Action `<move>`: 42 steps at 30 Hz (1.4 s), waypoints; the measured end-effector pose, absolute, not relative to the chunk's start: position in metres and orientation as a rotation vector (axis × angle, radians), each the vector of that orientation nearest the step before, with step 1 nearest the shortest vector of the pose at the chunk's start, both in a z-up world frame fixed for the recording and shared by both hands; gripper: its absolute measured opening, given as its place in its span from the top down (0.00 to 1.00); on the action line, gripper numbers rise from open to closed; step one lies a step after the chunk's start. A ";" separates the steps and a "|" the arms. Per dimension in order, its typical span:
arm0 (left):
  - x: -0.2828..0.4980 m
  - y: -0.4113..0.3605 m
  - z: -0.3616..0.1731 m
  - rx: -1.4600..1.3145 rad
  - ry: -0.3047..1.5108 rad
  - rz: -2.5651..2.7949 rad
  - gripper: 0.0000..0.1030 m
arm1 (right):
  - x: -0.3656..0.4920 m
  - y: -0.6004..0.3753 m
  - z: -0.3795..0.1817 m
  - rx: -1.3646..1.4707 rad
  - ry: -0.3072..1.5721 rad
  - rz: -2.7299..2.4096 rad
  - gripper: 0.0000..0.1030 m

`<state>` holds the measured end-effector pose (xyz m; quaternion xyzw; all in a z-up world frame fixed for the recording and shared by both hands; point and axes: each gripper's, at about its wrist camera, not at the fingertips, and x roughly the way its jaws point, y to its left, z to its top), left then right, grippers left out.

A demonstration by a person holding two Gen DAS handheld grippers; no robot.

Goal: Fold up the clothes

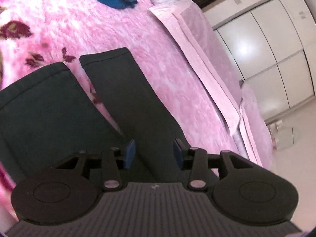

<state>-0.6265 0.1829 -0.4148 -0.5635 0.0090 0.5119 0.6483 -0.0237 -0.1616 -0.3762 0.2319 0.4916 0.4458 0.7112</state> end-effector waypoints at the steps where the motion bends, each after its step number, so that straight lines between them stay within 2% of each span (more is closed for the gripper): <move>1: -0.626 0.188 -0.419 -1.292 0.021 1.182 0.64 | -0.022 -0.161 -0.375 0.514 1.088 0.982 0.56; 9: -0.629 0.219 -0.461 -1.361 -0.001 1.210 0.66 | -0.005 -0.137 -0.393 0.611 1.129 0.962 0.56; 12: -0.621 0.227 -0.461 -1.300 0.025 1.233 0.79 | 0.011 -0.123 -0.405 0.658 1.136 0.897 0.56; 13: -0.618 0.230 -0.460 -1.278 0.048 1.244 0.88 | 0.016 -0.119 -0.408 0.664 1.135 0.878 0.56; 21: -0.616 0.230 -0.459 -1.210 0.098 1.230 0.96 | 0.050 -0.100 -0.430 0.712 1.142 0.807 0.56; 22: -0.614 0.231 -0.455 -1.190 0.109 1.229 0.98 | 0.052 -0.100 -0.430 0.714 1.139 0.813 0.60; 23: -0.613 0.230 -0.448 -1.168 0.116 1.228 0.98 | 0.053 -0.100 -0.428 0.689 1.126 0.813 0.90; 26: -0.617 0.211 -0.414 -1.061 0.086 1.196 0.98 | 0.058 -0.108 -0.418 0.722 1.109 0.841 0.93; 29: -0.624 0.174 -0.374 -0.894 0.057 1.168 0.98 | 0.051 -0.128 -0.383 0.743 1.011 0.925 0.94; 32: -0.645 0.121 -0.367 -0.794 0.052 1.172 0.98 | 0.035 -0.165 -0.358 0.771 0.946 0.973 0.94; 34: -0.654 0.101 -0.393 -0.825 0.130 1.186 0.97 | 0.026 -0.186 -0.365 0.737 0.957 0.954 0.94; 37: -0.660 0.096 -0.445 -0.958 0.219 1.213 0.95 | 0.025 -0.193 -0.405 0.608 1.081 0.855 0.93; 39: -0.665 0.090 -0.453 -0.972 0.144 1.213 0.95 | 0.025 -0.195 -0.415 0.610 1.078 0.869 0.87; 40: -0.666 0.089 -0.451 -0.990 0.117 1.211 0.94 | 0.024 -0.197 -0.416 0.624 1.064 0.889 0.79; 42: -0.671 0.087 -0.447 -1.011 0.069 1.194 0.93 | 0.024 -0.199 -0.407 0.634 1.028 0.906 0.47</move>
